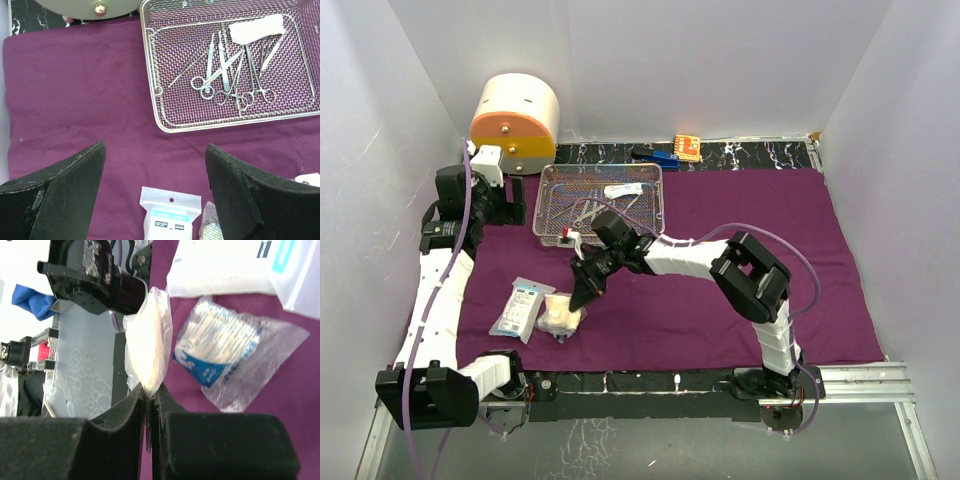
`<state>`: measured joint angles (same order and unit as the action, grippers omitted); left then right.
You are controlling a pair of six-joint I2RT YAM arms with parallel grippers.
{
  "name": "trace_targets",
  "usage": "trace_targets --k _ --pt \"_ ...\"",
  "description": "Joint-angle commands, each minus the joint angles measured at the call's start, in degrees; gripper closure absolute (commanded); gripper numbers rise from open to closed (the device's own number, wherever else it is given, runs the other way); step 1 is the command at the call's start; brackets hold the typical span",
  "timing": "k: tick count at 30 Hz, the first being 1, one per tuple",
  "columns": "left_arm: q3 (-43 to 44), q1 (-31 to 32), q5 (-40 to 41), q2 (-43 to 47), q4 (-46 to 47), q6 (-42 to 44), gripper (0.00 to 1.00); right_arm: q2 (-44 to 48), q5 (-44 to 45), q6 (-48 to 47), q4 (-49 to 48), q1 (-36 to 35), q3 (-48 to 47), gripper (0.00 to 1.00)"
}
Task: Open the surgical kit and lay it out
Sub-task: Place the medical item in the surgical kit.
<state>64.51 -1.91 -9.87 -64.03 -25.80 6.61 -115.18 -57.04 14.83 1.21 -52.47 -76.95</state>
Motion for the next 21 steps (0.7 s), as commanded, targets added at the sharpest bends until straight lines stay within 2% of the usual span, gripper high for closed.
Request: trace_targets --k 1,12,21 --pt "3.03 -1.78 1.17 -0.5 -0.52 -2.88 0.21 -3.7 0.58 4.53 -6.3 -0.52 -5.9 0.97" --pt "2.91 -2.18 -0.95 -0.63 0.33 -3.04 0.2 -11.71 2.51 6.23 -4.75 -0.7 -11.11 0.94" --pt "2.94 -2.18 -3.93 -1.72 0.85 -3.04 0.19 -15.19 4.66 3.32 1.31 -0.68 -15.13 0.78"
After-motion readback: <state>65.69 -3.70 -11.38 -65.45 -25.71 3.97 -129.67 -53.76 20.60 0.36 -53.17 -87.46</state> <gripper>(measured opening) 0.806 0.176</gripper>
